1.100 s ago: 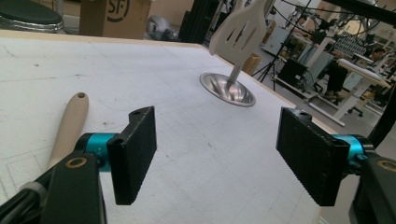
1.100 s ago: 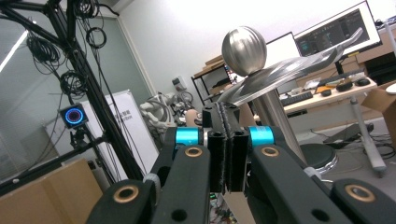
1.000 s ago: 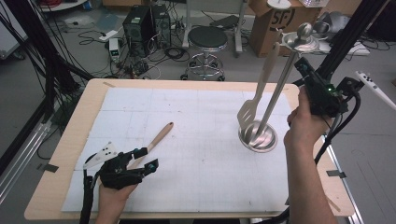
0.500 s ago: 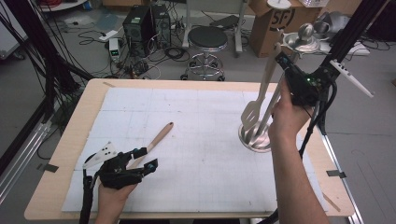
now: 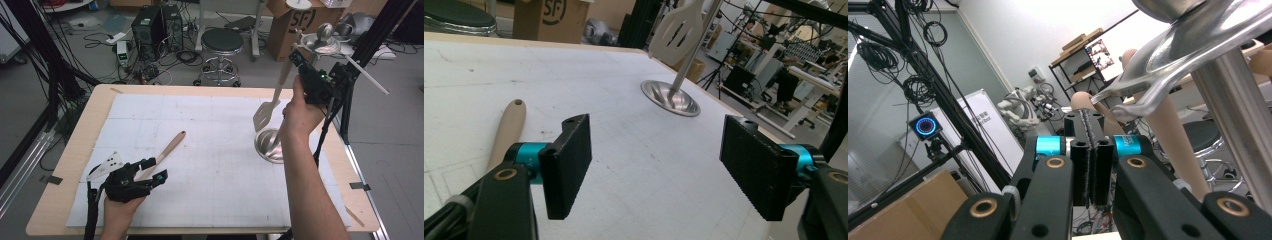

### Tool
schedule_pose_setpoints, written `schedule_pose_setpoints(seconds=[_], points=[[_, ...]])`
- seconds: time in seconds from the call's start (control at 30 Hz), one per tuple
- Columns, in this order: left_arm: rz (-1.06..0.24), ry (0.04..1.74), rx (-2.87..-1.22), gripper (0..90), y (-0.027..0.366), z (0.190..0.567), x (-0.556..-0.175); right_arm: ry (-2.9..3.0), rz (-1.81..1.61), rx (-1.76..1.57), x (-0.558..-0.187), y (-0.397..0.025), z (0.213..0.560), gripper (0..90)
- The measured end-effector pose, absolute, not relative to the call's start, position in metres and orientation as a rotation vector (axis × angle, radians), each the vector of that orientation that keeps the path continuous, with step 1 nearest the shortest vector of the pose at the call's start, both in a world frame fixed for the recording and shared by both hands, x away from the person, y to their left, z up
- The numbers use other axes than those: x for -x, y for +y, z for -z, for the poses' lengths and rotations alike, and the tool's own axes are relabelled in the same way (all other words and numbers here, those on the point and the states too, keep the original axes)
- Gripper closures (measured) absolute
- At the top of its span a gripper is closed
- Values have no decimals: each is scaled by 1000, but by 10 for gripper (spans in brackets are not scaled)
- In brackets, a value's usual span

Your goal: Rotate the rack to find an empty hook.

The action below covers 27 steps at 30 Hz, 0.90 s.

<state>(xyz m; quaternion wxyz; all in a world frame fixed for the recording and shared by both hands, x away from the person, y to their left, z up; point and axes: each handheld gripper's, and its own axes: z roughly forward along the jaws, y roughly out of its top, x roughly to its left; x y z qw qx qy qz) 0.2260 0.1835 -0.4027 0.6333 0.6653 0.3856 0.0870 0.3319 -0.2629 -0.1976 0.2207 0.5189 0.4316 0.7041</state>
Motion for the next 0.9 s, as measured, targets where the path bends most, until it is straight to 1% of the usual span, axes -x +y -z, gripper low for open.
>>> schedule_pose_setpoints(seconds=[0.5, 0.8, 0.83, 0.87, 0.9], points=[[-199, 887, -1521, 294, 185, 404, -226, 1196, -1938, -1414, -338, -258, 197, 900], [-206, 887, -1507, 294, 189, 401, -225, 1210, -1988, -1352, -327, -259, 205, 897], [-210, 892, -1503, 294, 190, 401, -225, 1220, -1993, -1330, -324, -259, 206, 890], [-213, 896, -1498, 294, 191, 400, -226, 1231, -2005, -1303, -322, -257, 207, 849], [-214, 899, -1495, 294, 192, 401, -226, 1252, -2012, -1280, -319, -256, 209, 830]])
